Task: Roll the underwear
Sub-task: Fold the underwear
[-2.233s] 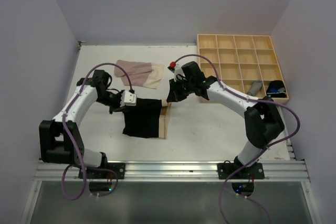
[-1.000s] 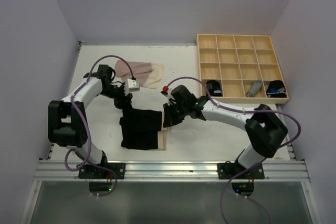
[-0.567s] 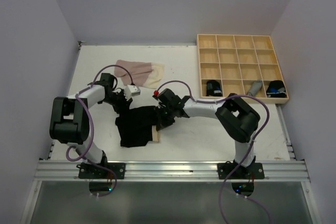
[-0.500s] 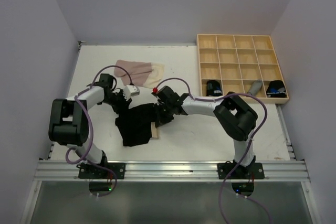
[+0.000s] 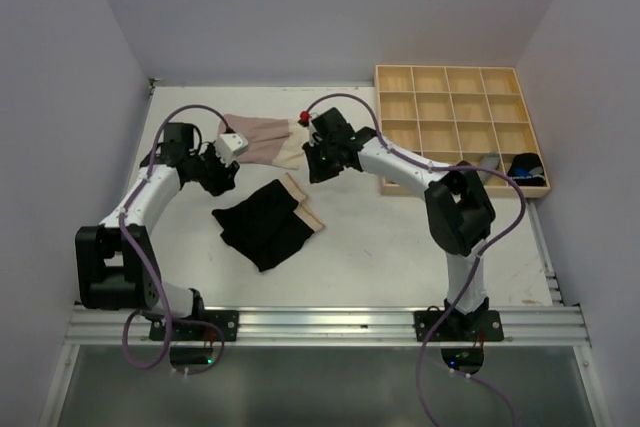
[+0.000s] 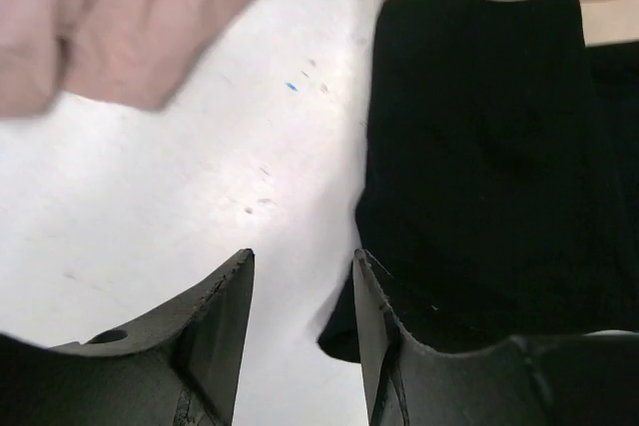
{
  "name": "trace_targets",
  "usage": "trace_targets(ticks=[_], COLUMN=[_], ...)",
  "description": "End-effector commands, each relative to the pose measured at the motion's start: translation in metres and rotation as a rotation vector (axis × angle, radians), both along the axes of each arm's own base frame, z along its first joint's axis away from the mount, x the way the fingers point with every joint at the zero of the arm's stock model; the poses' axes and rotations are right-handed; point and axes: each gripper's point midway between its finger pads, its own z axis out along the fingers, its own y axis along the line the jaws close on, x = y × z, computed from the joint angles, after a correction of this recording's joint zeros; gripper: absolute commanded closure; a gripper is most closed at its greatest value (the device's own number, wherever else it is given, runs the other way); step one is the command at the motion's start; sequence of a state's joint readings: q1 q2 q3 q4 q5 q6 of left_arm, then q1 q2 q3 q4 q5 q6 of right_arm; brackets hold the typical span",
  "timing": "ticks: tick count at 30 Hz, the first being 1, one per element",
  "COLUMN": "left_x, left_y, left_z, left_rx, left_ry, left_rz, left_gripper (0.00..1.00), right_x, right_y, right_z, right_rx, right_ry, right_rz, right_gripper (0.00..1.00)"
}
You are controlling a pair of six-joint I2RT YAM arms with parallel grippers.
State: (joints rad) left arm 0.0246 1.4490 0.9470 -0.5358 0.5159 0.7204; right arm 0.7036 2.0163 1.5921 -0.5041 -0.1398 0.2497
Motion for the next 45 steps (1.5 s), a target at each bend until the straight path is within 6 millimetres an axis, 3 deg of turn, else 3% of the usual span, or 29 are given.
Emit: trace_targets(ticks=[1, 2, 3, 4, 5, 7, 8, 9, 10, 11, 16, 20, 25, 31, 35, 37, 40, 45], left_x=[0.024, 0.022, 0.021, 0.018, 0.015, 0.014, 0.007, 0.007, 0.009, 0.007, 0.006, 0.002, -0.002, -0.008, -0.006, -0.002, 0.001, -0.006], left_y=[-0.013, -0.035, -0.046, -0.052, -0.071, -0.088, -0.101, -0.108, -0.110, -0.120, -0.139, -0.156, -0.167, -0.176, -0.176, -0.173, -0.173, -0.179], left_z=[0.051, 0.053, 0.054, 0.051, 0.050, 0.048, 0.044, 0.041, 0.038, 0.036, 0.011, -0.001, -0.013, -0.029, -0.038, -0.041, -0.038, -0.017], left_rx=[-0.047, -0.037, -0.036, -0.027, -0.034, -0.053, -0.057, -0.064, -0.052, -0.046, 0.013, 0.032, 0.052, 0.071, 0.091, 0.108, 0.111, 0.066], left_ry=[-0.126, -0.137, -0.140, -0.136, -0.135, -0.123, -0.112, -0.114, -0.121, -0.129, -0.078, -0.064, -0.040, 0.000, 0.008, 0.003, -0.007, -0.013], left_rz=[-0.005, -0.057, -0.066, -0.065, -0.090, -0.102, -0.141, -0.143, -0.136, -0.157, -0.148, -0.170, -0.197, -0.224, -0.218, -0.202, -0.194, -0.229], left_gripper=[0.52, 0.51, 0.49, 0.48, 0.48, 0.48, 0.47, 0.45, 0.45, 0.45, 0.47, 0.48, 0.48, 0.48, 0.50, 0.55, 0.72, 1.00], right_x=[-0.015, -0.021, -0.023, -0.046, -0.055, -0.055, -0.076, -0.069, -0.081, -0.077, -0.071, -0.062, -0.071, -0.082, -0.081, -0.081, -0.082, -0.078], right_y=[-0.024, -0.023, -0.020, -0.025, -0.020, -0.010, -0.020, -0.012, -0.022, -0.024, -0.022, -0.006, 0.015, 0.017, 0.015, 0.014, 0.014, 0.015], right_z=[0.034, 0.031, 0.034, 0.009, 0.017, 0.023, -0.003, 0.019, 0.002, 0.004, 0.013, 0.027, 0.026, -0.029, -0.049, -0.061, -0.071, -0.075], right_rx=[0.017, 0.053, 0.105, 0.123, 0.214, 0.369, 0.399, 0.520, 0.522, 0.556, 0.654, 0.778, 0.801, 0.707, 0.687, 0.669, 0.651, 0.650], right_ry=[0.002, 0.051, 0.057, 0.149, 0.198, 0.200, 0.291, 0.229, 0.251, 0.245, 0.220, 0.249, 0.289, 0.359, 0.361, 0.367, 0.375, 0.366], right_rz=[-0.037, -0.104, -0.145, -0.167, -0.249, -0.320, -0.420, -0.429, -0.475, -0.540, -0.609, -0.629, -0.620, -0.680, -0.698, -0.708, -0.717, -0.721], right_gripper=[0.89, 0.89, 0.90, 0.91, 0.92, 0.93, 0.90, 0.87, 0.86, 0.86, 0.85, 0.86, 0.86, 0.90, 0.91, 0.91, 0.93, 0.93])
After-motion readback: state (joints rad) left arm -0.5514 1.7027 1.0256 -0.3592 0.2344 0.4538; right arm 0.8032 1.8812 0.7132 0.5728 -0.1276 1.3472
